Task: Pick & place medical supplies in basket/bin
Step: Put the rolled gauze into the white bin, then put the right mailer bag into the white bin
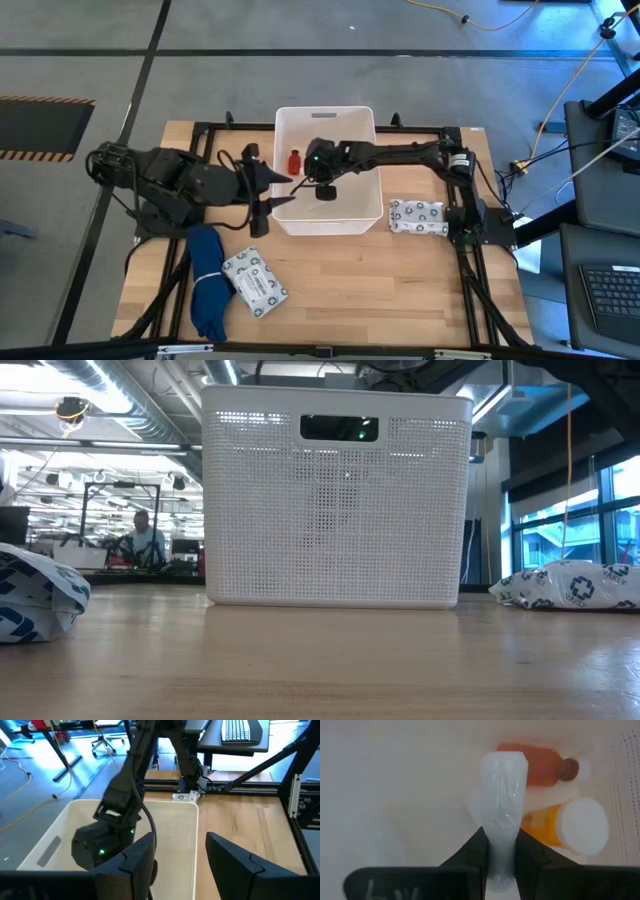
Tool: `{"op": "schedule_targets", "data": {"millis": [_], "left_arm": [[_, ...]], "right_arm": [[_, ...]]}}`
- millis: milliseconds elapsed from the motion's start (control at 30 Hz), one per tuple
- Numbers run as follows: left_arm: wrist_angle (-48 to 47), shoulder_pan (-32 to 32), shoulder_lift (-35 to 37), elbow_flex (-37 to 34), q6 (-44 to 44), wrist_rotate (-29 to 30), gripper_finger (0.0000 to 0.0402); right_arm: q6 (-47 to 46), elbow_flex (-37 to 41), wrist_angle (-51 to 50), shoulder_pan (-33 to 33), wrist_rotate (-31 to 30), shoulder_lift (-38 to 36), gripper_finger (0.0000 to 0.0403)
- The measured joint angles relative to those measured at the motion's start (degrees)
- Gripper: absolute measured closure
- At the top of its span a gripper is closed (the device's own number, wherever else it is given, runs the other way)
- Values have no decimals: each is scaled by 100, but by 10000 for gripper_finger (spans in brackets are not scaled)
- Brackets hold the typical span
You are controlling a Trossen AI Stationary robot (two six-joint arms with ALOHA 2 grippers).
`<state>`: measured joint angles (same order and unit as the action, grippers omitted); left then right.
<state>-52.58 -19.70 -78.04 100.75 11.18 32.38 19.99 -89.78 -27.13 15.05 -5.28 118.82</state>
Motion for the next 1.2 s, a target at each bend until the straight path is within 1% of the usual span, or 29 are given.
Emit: {"op": "schedule_targets", "data": {"millis": [200, 300, 400, 500, 600, 700, 800, 933, 1100, 1200], "left_arm": [[-26, 0, 44, 0, -55, 22, 231], [-39, 0, 46, 0, -143, 22, 231], [-48, 0, 46, 0, -147, 22, 231], [-48, 0, 46, 0, -149, 22, 231], [-48, 0, 46, 0, -149, 22, 231], [-46, 0, 46, 0, -148, 22, 231], [-46, 0, 46, 0, -147, 26, 231], [-45, 0, 46, 0, -141, 158, 231], [-44, -1, 36, 0, -31, 154, 231], [-54, -2, 30, -2, 144, 153, 231]], "right_arm": [[-22, -1, 127, 0, 0, 94, 336], [-20, -3, 141, 0, 0, 76, 326], [-26, -1, 150, 0, 168, 64, 301], [-158, -1, 132, 0, 356, 64, 265], [-255, -1, 117, -12, 357, 57, 230], [-485, -1, 50, -15, 361, -43, 206], [-503, -1, -91, -17, 356, -218, 194], [-632, -1, -242, -17, 352, -610, 190], [-1090, -4, -608, -45, 359, -1333, 190], [-1270, -3, -1137, -125, 379, -1852, 189]]}}
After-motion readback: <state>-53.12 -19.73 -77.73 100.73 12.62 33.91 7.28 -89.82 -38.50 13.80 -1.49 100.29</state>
